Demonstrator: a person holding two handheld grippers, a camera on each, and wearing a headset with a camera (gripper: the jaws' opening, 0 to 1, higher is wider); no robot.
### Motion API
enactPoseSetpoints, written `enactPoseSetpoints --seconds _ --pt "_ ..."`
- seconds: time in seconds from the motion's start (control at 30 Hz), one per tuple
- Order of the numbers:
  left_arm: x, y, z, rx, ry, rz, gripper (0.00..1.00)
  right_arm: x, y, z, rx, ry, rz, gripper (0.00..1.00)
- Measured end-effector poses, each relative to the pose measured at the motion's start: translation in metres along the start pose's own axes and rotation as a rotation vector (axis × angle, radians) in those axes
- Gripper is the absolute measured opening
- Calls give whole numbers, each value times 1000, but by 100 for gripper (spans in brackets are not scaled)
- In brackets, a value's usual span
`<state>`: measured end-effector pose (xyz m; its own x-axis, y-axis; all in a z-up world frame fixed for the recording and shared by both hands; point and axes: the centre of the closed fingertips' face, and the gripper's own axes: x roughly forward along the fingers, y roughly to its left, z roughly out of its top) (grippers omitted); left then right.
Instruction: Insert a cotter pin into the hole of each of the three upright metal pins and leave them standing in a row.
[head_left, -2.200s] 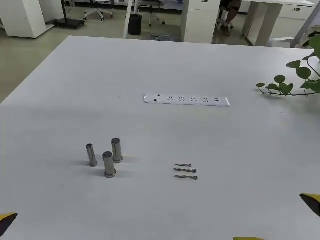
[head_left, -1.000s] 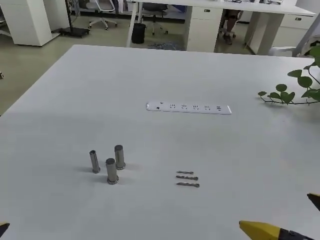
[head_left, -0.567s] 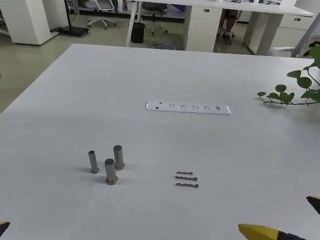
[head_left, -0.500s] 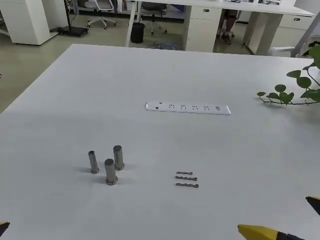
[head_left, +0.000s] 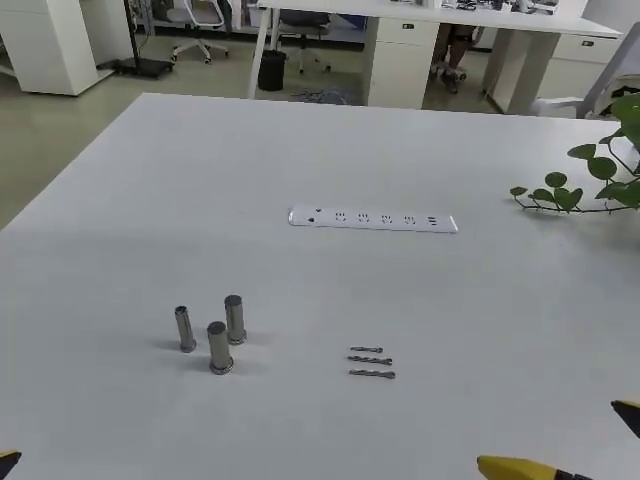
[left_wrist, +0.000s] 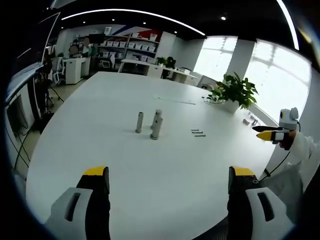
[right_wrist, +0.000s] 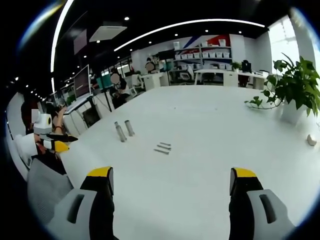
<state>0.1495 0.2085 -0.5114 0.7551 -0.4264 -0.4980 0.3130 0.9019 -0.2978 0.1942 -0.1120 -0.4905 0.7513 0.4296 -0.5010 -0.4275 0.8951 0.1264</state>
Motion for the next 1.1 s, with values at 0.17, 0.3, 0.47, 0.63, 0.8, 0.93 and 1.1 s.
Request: enactPoseSetpoints --seconds 0.17,0.3,0.47,0.63,0.8,0.93,1.1 --pt "0 0 0 10 7 0 99 1 0 0 4 -2 0 94" --pt "0 0 1 9 7 -1 99 1 -1 0 4 -3 -1 94" --pt "-1 3 1 23 7 15 99 1 -1 -1 7 0 0 93" --pt "-2 5 0 18 11 21 99 1 -2 -1 -8 1 -11 95" --pt "-3 6 -1 14 21 19 99 3 0 -3 -8 14 -1 96" --pt "-2 6 -2 13 25 16 99 4 3 -6 -14 27 8 96" --pt "-1 4 -2 17 30 9 99 3 5 -6 -14 30 11 96"
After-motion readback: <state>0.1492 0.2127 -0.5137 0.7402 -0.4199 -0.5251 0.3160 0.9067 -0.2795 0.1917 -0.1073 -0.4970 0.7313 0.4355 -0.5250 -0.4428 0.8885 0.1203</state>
